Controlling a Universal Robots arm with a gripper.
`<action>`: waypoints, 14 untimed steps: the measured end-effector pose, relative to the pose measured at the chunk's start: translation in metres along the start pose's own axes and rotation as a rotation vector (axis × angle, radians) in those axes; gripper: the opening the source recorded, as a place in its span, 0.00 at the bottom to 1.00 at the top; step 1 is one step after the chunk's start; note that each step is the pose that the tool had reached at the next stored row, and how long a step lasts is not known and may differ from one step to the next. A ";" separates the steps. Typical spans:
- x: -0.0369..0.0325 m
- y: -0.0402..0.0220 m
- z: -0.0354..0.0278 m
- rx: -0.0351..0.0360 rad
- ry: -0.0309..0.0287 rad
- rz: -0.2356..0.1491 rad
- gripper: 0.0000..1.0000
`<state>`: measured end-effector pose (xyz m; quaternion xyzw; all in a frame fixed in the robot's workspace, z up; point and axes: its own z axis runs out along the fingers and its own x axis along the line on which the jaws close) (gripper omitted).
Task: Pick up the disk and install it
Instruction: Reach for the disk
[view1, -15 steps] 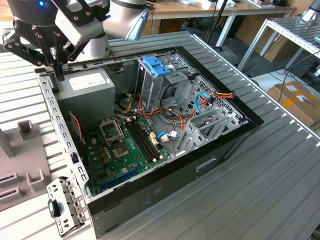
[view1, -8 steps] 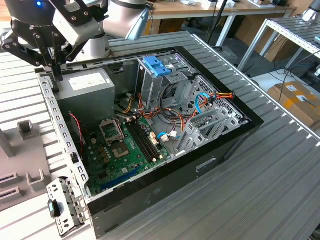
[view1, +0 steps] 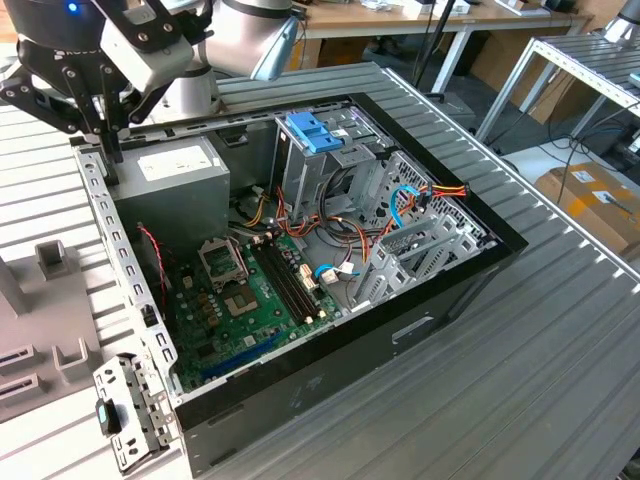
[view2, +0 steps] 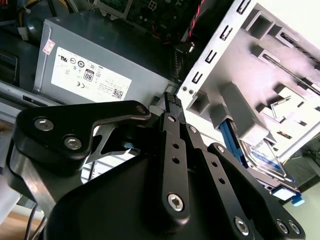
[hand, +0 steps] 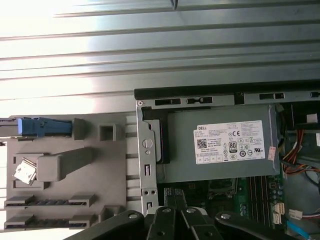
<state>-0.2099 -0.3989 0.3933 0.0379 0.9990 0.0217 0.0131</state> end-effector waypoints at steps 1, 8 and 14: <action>0.0004 0.0000 0.0000 0.0000 0.0000 0.000 0.11; 0.0033 -0.0003 -0.0001 0.0000 0.0000 0.000 0.11; 0.0062 -0.0005 -0.0001 -0.0001 0.0000 0.000 0.11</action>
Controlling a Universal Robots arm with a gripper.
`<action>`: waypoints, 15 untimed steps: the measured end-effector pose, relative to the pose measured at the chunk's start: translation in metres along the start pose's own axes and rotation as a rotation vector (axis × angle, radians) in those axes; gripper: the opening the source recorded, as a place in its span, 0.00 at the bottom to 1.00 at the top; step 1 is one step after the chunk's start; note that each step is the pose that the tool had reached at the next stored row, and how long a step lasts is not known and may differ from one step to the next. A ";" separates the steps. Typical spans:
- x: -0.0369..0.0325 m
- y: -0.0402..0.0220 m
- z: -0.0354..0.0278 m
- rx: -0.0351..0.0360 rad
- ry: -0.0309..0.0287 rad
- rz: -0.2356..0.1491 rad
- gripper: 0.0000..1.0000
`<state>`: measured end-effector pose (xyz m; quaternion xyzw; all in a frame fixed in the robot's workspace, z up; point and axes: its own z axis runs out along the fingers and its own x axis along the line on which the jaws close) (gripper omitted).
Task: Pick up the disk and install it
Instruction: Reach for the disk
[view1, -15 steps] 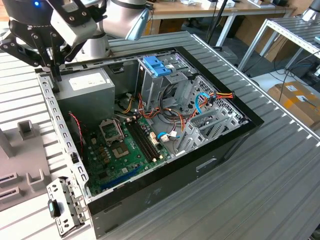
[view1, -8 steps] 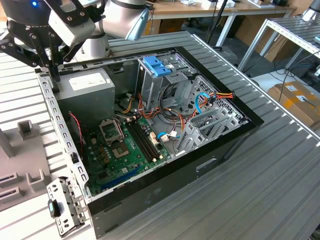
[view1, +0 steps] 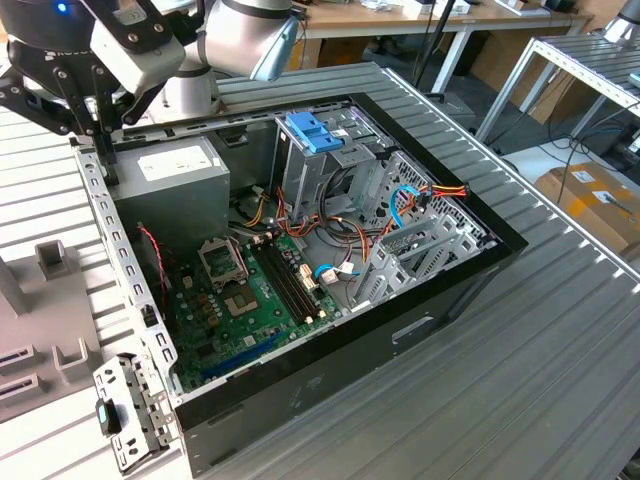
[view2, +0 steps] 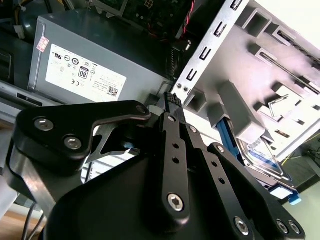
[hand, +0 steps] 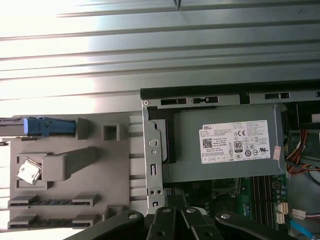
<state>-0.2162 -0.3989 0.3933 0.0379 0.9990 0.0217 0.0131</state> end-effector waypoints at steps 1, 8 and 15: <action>0.0003 0.0000 0.0000 0.0001 0.0000 0.000 0.11; 0.0031 -0.0002 -0.0001 0.0000 0.0000 0.000 0.11; 0.0065 -0.0005 -0.0002 0.0001 0.0001 0.000 0.11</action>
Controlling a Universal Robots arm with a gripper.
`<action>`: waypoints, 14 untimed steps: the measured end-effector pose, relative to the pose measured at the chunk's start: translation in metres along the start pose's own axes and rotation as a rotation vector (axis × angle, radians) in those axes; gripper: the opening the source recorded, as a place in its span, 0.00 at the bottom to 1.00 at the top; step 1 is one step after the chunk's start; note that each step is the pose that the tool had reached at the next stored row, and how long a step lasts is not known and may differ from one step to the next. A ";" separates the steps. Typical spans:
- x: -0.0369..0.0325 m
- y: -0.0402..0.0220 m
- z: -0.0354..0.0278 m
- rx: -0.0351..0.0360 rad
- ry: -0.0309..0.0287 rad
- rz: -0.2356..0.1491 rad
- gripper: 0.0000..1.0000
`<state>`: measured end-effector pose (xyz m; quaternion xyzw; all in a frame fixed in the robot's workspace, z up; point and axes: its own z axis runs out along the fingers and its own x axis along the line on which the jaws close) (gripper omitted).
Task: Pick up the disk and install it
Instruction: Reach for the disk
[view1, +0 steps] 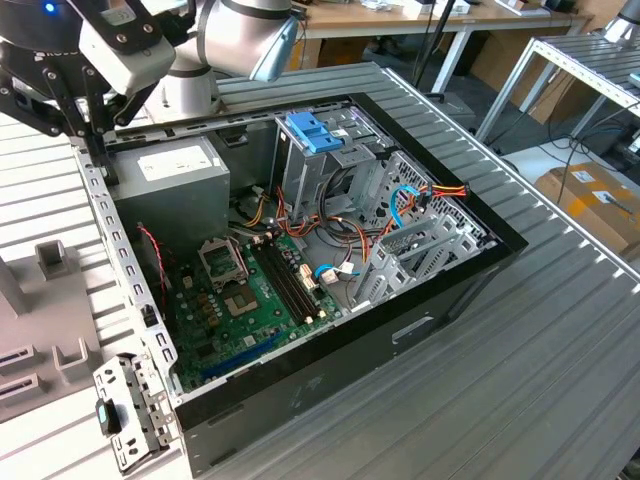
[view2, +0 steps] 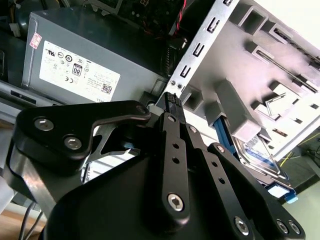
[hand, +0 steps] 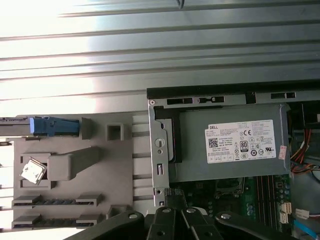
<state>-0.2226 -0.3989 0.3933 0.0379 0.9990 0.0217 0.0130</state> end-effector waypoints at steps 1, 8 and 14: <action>0.0003 0.0000 0.0000 0.0000 0.0000 0.000 0.11; 0.0040 -0.0003 -0.0001 0.0000 0.0000 0.000 0.11; 0.0076 -0.0006 -0.0002 0.0000 0.0000 0.000 0.11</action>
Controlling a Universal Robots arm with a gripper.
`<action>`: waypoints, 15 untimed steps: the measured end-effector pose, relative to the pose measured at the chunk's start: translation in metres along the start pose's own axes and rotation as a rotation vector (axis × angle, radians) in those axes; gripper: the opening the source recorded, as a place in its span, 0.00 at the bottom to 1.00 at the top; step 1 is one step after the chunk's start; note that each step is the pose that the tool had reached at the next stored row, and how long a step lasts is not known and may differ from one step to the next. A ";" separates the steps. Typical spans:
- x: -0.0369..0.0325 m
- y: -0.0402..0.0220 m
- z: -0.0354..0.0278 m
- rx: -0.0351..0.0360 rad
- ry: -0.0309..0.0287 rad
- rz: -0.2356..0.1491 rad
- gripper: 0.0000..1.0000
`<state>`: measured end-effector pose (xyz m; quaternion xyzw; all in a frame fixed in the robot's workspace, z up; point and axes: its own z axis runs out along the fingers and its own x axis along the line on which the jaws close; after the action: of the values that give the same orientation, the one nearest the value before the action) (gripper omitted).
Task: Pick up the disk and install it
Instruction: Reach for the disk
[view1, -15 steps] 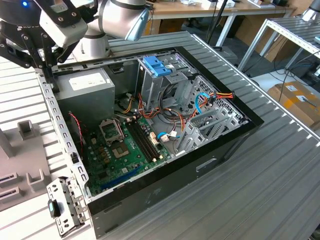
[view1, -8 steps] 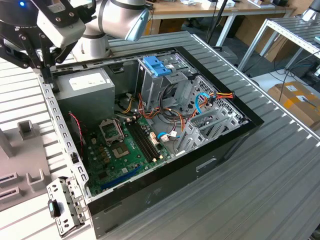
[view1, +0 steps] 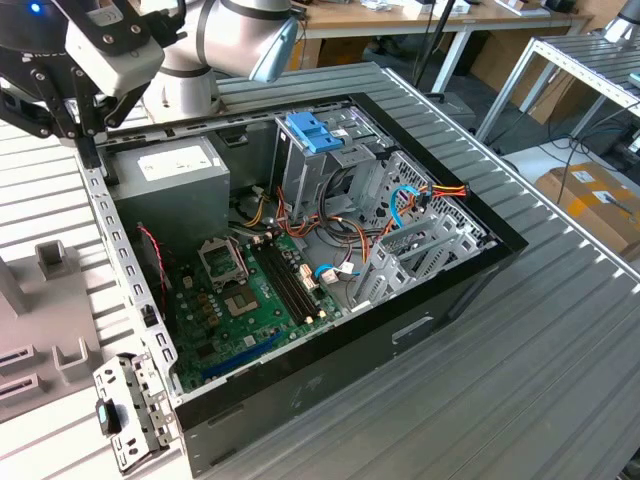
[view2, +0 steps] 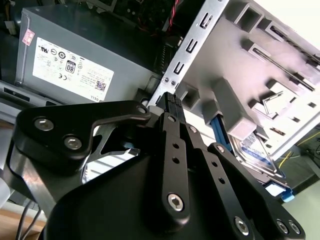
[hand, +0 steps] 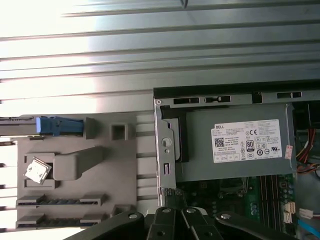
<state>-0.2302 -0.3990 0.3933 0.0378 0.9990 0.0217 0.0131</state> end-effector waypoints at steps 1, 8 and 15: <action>0.0007 0.0000 0.0000 0.0000 0.0000 0.000 0.11; 0.0052 -0.0004 -0.0002 0.0000 0.0000 0.000 0.11; 0.0118 -0.0009 -0.0003 0.0000 0.0000 0.000 0.11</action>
<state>-0.2421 -0.3989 0.3933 0.0379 0.9990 0.0217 0.0130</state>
